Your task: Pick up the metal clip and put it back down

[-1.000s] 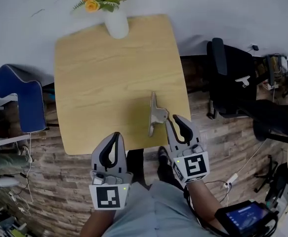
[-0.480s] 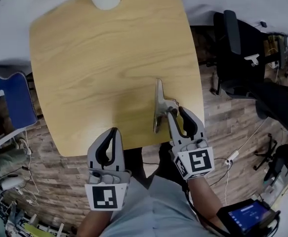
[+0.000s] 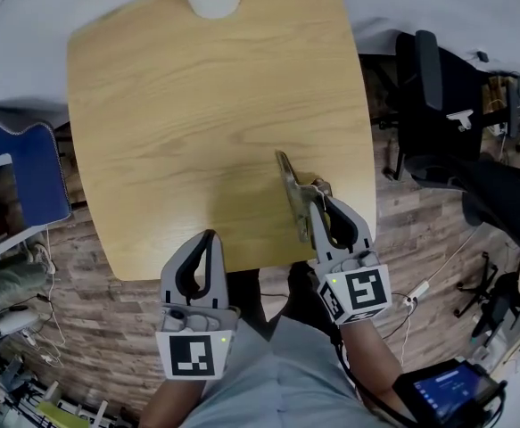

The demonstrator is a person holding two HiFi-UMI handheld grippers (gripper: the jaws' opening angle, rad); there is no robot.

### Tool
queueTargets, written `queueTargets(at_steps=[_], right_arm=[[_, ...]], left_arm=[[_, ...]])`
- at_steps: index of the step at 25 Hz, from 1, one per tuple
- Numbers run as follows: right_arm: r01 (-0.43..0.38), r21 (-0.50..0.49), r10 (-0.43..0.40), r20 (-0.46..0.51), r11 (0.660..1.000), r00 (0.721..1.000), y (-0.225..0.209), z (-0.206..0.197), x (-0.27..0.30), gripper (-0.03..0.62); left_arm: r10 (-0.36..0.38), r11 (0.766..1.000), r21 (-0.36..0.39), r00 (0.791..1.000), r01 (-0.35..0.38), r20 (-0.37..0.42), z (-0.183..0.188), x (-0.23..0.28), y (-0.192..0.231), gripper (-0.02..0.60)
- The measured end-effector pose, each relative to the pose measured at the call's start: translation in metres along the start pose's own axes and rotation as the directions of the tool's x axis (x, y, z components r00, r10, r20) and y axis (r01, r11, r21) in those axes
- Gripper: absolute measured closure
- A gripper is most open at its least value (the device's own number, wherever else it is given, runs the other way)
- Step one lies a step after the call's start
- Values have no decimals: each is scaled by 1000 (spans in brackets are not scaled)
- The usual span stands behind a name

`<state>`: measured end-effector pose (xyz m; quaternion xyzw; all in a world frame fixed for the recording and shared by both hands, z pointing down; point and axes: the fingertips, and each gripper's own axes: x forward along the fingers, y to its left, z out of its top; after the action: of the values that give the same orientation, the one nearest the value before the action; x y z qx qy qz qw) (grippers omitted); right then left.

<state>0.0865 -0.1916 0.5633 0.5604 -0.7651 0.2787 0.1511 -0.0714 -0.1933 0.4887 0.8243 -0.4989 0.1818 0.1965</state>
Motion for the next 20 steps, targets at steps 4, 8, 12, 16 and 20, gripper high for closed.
queueTargets(at_steps=[4,8,12,16,20], right_arm=[[-35,-9,35,13,999,999,16,17,-4,545],[-53,-40,54,37,998,998,40,44,-12,546],[-84,-98,94,106,992,990,64,87,-17,546],[-122,-153,146,160,981,976,96,125,-33,546],[-168,-206,209,202,964,957,132,157,-43,546]], left_arm=[[21,1000,-3,999,-21,38,17,-16,4,563],[43,999,-9,995,-42,85,40,-41,14,563],[82,997,-8,983,-82,163,68,-61,26,563],[131,991,-10,965,-132,227,94,-92,35,563],[185,982,-19,940,-187,287,117,-123,50,563]])
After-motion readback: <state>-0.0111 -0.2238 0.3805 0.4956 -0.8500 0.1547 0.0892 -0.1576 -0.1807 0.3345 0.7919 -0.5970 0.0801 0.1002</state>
